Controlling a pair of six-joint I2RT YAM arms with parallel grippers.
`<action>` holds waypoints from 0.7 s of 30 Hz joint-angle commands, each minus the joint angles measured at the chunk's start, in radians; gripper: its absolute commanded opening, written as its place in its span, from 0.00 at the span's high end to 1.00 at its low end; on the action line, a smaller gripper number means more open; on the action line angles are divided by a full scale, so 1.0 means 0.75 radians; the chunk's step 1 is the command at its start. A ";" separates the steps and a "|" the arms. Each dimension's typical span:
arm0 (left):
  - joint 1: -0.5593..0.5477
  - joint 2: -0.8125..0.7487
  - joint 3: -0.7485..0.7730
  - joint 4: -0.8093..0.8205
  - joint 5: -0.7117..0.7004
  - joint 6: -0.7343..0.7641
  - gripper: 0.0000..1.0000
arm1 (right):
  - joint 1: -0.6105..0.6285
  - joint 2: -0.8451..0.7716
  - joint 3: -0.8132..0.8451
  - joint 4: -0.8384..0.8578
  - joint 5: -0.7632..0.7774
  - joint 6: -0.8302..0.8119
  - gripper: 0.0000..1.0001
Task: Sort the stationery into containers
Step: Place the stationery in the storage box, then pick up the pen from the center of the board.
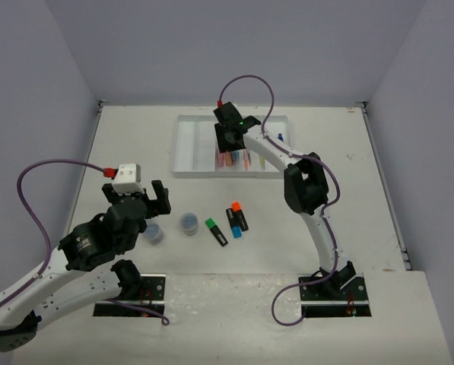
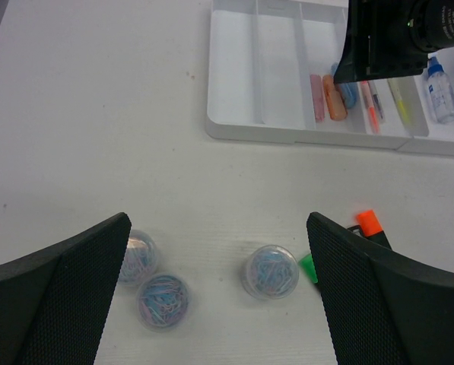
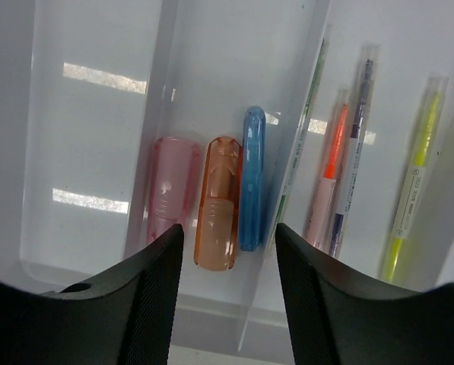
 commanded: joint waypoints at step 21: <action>0.006 -0.011 -0.016 0.058 0.028 0.044 0.00 | 0.347 -0.975 -1.350 0.192 -0.084 0.262 0.70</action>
